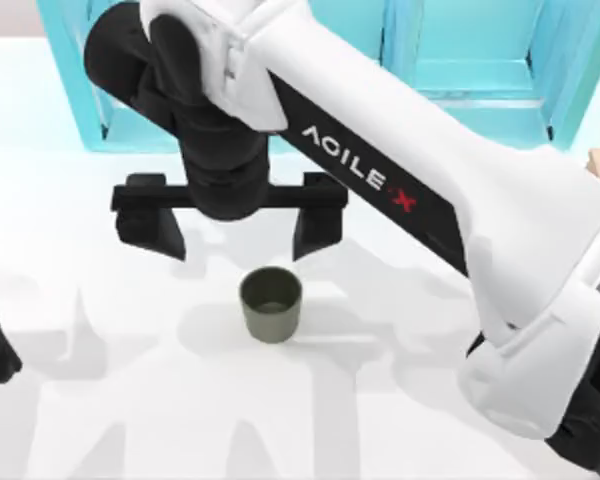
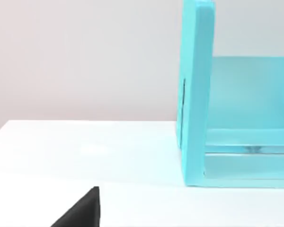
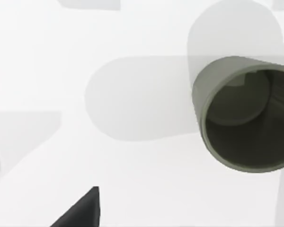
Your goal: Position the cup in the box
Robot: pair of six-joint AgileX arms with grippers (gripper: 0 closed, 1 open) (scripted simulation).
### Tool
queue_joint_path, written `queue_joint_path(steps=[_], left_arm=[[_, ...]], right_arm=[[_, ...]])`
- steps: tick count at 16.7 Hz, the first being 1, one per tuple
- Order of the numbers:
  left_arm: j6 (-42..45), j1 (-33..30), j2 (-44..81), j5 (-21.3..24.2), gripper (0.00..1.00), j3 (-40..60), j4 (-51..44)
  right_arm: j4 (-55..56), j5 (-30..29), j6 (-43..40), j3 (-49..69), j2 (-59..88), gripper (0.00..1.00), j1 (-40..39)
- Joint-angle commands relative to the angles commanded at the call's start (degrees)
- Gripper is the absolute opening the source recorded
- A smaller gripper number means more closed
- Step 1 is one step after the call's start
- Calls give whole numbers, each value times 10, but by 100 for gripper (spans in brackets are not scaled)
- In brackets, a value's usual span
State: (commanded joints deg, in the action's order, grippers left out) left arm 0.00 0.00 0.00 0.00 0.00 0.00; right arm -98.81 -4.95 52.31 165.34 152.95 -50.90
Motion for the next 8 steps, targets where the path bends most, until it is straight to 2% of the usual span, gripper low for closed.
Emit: queue_joint_path(steps=[3, 8], left_arm=[[0, 0, 0, 0, 100, 0, 0], [0, 0, 0, 0, 100, 0, 0]], right_arm=[[48, 0, -3, -57, -13, 100, 1], [187, 1, -5, -245, -54, 100, 4]])
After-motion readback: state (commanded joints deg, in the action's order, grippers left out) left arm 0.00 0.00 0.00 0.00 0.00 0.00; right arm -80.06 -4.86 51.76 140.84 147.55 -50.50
